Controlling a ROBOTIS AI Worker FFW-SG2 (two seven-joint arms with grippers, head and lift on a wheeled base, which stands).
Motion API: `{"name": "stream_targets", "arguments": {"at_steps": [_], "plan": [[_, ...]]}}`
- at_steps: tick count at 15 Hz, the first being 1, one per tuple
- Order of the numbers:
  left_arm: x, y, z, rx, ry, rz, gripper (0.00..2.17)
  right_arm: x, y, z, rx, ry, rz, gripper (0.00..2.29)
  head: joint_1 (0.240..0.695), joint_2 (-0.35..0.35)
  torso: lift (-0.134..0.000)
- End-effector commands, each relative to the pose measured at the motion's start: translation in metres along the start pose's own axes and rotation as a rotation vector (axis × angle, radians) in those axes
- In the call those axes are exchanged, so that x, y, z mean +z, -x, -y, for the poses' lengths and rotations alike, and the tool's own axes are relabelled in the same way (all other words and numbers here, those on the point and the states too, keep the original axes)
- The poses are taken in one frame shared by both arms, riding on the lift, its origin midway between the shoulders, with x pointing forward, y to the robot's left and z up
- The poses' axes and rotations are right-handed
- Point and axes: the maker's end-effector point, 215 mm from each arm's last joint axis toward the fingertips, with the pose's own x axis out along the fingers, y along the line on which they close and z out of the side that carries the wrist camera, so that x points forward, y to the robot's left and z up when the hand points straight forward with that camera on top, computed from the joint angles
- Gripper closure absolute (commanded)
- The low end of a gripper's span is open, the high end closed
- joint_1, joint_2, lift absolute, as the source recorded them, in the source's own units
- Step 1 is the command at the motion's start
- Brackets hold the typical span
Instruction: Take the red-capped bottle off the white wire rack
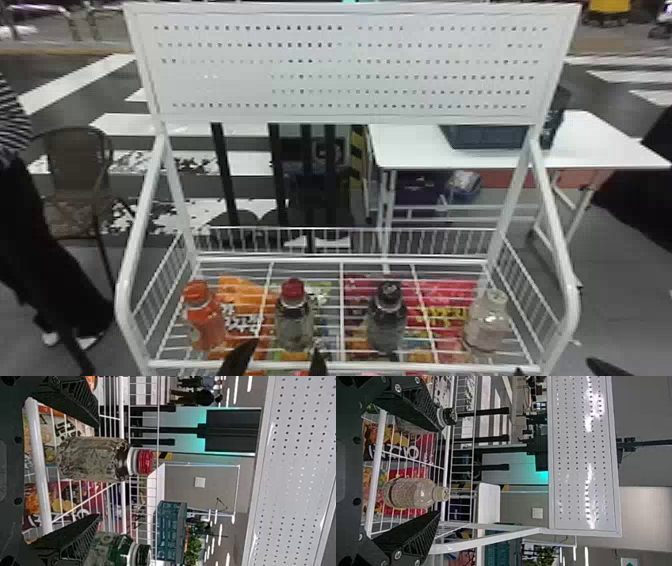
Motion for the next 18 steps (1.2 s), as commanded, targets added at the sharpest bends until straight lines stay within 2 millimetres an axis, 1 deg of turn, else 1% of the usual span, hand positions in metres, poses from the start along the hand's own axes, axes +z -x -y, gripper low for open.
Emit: {"name": "stream_targets", "arguments": {"at_steps": [1, 4, 6, 9, 11, 13, 14, 16, 18], "plan": [[-0.006, -0.019, 0.002, -0.003, -0.017, -0.005, 0.08, 0.000, 0.000, 0.000, 0.000, -0.002, 0.000, 0.15, 0.499, 0.000, 0.000], [-0.015, -0.034, 0.003, -0.018, -0.034, -0.015, 0.08, 0.000, 0.003, 0.000, -0.001, -0.002, -0.003, 0.15, 0.499, 0.000, 0.000], [-0.017, -0.044, -0.001, -0.014, -0.050, -0.017, 0.08, 0.002, 0.005, -0.001, -0.001, 0.000, 0.001, 0.15, 0.499, 0.000, 0.000], [-0.029, -0.056, -0.011, -0.009, -0.071, -0.038, 0.08, 0.006, 0.008, -0.001, 0.000, 0.002, 0.010, 0.15, 0.499, 0.000, 0.000], [-0.032, -0.066, -0.013, -0.009, -0.075, -0.043, 0.08, 0.004, 0.010, -0.002, 0.001, 0.004, 0.007, 0.15, 0.499, 0.000, 0.000], [-0.034, -0.076, -0.008, -0.025, -0.083, -0.046, 0.08, 0.002, 0.010, -0.003, 0.002, 0.004, 0.002, 0.15, 0.499, 0.000, 0.000], [-0.035, -0.083, -0.008, -0.023, -0.086, -0.050, 0.08, 0.000, 0.009, -0.006, 0.007, 0.003, -0.001, 0.15, 0.499, 0.000, 0.000], [-0.041, -0.095, -0.014, -0.017, -0.098, -0.063, 0.08, -0.004, 0.009, -0.011, 0.013, 0.010, -0.008, 0.15, 0.499, 0.000, 0.000], [-0.049, -0.101, -0.021, -0.010, -0.106, -0.079, 0.10, -0.007, 0.009, -0.013, 0.016, 0.008, -0.014, 0.15, 0.499, 0.000, 0.000]]}}
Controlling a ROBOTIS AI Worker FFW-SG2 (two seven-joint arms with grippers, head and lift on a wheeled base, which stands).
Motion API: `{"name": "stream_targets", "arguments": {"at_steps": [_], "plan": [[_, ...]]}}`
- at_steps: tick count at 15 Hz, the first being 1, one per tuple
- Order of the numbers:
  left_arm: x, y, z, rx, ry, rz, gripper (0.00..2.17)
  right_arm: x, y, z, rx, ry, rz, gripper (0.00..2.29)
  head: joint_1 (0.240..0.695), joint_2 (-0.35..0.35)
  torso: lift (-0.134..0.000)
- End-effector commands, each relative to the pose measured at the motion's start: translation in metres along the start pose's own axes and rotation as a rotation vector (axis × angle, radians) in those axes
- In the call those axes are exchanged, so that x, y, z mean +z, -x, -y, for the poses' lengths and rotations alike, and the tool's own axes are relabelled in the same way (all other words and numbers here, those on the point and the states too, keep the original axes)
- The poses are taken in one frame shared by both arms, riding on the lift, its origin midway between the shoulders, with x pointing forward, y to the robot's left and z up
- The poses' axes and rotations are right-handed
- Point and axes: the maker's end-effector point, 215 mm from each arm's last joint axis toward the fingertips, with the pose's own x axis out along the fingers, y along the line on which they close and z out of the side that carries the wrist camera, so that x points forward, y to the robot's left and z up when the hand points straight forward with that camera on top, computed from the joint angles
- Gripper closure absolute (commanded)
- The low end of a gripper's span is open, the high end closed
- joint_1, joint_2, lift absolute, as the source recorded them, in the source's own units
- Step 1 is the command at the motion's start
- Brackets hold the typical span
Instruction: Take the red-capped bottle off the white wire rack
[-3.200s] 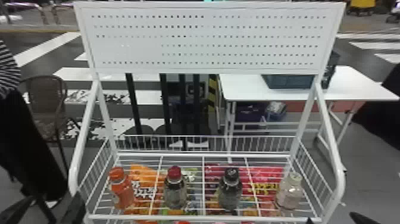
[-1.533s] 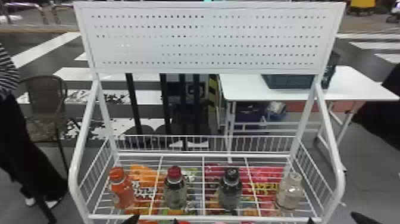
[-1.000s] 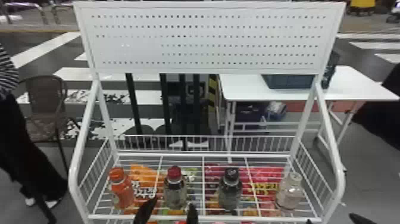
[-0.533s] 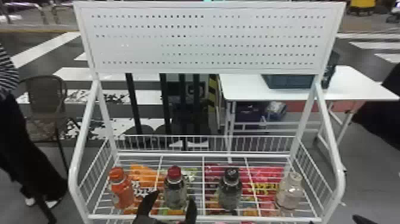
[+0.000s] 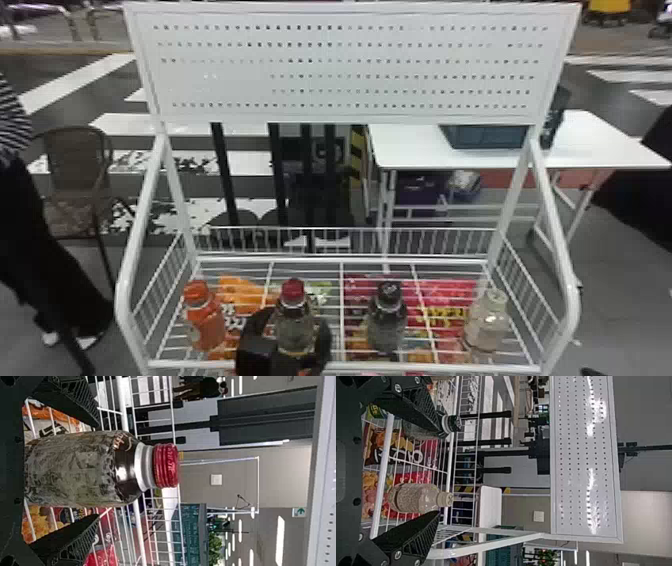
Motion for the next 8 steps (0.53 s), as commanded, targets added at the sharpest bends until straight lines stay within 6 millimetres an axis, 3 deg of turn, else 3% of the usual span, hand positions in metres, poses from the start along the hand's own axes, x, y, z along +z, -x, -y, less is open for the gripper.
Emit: {"name": "stream_targets", "arguments": {"at_steps": [1, 3, 5, 8], "plan": [[-0.007, -0.005, -0.008, 0.007, 0.005, -0.015, 0.25, -0.003, 0.000, -0.001, -0.001, -0.001, -0.004, 0.15, 0.499, 0.000, 0.000], [-0.003, -0.001, -0.010, -0.012, 0.048, -0.009, 1.19, -0.004, -0.003, 0.000, -0.002, 0.003, -0.003, 0.15, 0.499, 0.000, 0.000], [0.006, 0.009, -0.004, -0.029, 0.065, 0.011, 1.80, -0.004, -0.005, 0.002, -0.005, 0.008, -0.001, 0.15, 0.499, 0.000, 0.000], [0.035, 0.023, 0.004, -0.051, 0.078, 0.063, 1.80, -0.002, -0.011, 0.001, -0.004, 0.011, 0.000, 0.15, 0.499, 0.000, 0.000]]}}
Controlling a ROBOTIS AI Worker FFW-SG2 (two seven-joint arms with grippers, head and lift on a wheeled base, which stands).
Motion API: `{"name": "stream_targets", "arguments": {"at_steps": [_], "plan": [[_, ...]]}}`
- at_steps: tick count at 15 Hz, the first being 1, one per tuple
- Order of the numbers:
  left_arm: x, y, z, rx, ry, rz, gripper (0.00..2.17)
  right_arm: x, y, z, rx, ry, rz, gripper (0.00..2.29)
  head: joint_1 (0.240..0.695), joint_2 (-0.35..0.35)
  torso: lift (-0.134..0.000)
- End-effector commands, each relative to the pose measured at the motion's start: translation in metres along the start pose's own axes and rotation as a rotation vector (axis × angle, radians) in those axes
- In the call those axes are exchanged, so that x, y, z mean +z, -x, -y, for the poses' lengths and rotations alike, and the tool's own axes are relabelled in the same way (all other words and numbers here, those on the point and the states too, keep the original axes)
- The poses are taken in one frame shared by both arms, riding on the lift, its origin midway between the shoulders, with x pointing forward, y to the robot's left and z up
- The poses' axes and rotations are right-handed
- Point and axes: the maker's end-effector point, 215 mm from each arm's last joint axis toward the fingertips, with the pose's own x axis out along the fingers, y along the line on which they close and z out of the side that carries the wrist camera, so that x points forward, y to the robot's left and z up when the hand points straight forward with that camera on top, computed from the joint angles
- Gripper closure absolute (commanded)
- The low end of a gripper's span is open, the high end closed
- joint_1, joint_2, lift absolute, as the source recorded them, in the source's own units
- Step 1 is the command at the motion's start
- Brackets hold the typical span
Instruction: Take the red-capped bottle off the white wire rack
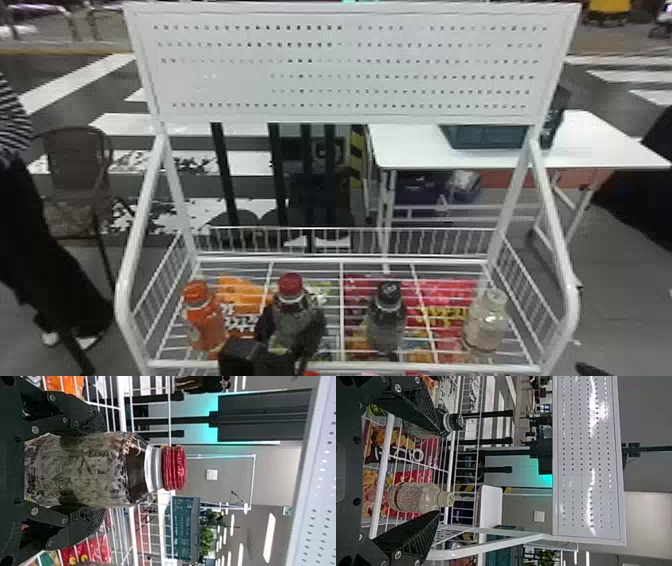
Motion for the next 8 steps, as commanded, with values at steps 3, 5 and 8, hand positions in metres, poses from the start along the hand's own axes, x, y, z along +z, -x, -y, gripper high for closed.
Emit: {"name": "stream_targets", "arguments": {"at_steps": [3, 5, 8], "plan": [[0.050, 0.033, 0.006, -0.016, 0.016, 0.070, 1.80, -0.003, -0.006, -0.003, 0.005, 0.002, -0.008, 0.15, 0.499, 0.000, 0.000], [0.065, 0.053, -0.007, -0.007, -0.006, 0.041, 1.80, -0.007, -0.009, -0.003, 0.005, -0.006, -0.025, 0.15, 0.499, 0.000, 0.000], [0.105, 0.090, -0.031, -0.004, -0.013, 0.078, 1.80, -0.006, -0.010, -0.003, 0.006, -0.008, -0.023, 0.15, 0.499, 0.000, 0.000]]}}
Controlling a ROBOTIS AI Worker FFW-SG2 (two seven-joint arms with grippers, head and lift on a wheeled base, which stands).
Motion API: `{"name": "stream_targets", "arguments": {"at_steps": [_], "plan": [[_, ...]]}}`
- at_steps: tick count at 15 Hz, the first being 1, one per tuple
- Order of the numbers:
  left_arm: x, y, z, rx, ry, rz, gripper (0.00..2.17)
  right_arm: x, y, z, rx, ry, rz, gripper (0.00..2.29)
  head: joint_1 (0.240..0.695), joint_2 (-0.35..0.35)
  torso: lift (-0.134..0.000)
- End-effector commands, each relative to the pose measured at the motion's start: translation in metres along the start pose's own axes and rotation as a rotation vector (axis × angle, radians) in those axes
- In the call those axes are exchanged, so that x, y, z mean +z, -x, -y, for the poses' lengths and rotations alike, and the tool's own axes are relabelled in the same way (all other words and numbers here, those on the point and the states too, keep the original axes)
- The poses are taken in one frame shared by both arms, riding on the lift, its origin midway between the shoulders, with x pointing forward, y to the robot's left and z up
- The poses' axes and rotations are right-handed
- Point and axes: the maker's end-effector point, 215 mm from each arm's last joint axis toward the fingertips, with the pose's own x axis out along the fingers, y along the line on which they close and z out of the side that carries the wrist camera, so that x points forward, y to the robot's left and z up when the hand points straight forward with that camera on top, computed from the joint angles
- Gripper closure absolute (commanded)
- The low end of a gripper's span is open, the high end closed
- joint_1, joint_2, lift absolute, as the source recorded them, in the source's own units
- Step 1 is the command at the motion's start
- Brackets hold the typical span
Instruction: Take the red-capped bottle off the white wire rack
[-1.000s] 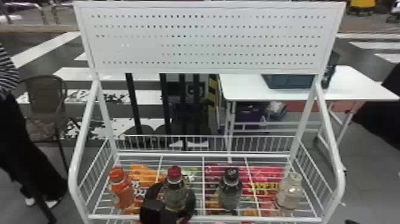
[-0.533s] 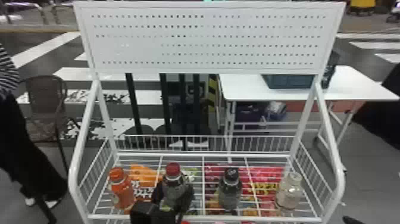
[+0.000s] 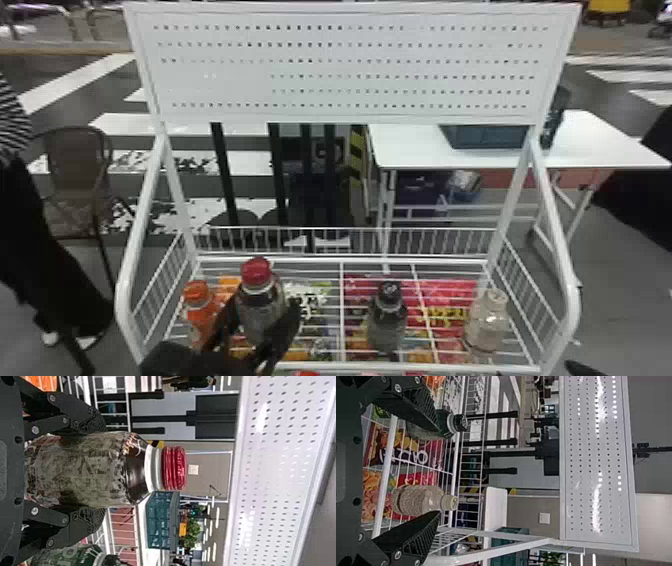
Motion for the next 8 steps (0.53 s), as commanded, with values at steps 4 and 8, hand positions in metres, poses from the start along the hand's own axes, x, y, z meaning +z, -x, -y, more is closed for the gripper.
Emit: {"name": "stream_targets", "arguments": {"at_steps": [4, 8], "plan": [[0.046, 0.072, -0.058, 0.054, 0.014, 0.016, 1.80, 0.004, -0.003, -0.001, 0.004, -0.011, 0.011, 0.15, 0.499, 0.000, 0.000], [0.051, 0.109, -0.112, 0.159, 0.002, 0.030, 1.80, 0.001, -0.003, -0.002, 0.005, -0.011, 0.008, 0.15, 0.499, 0.000, 0.000]]}}
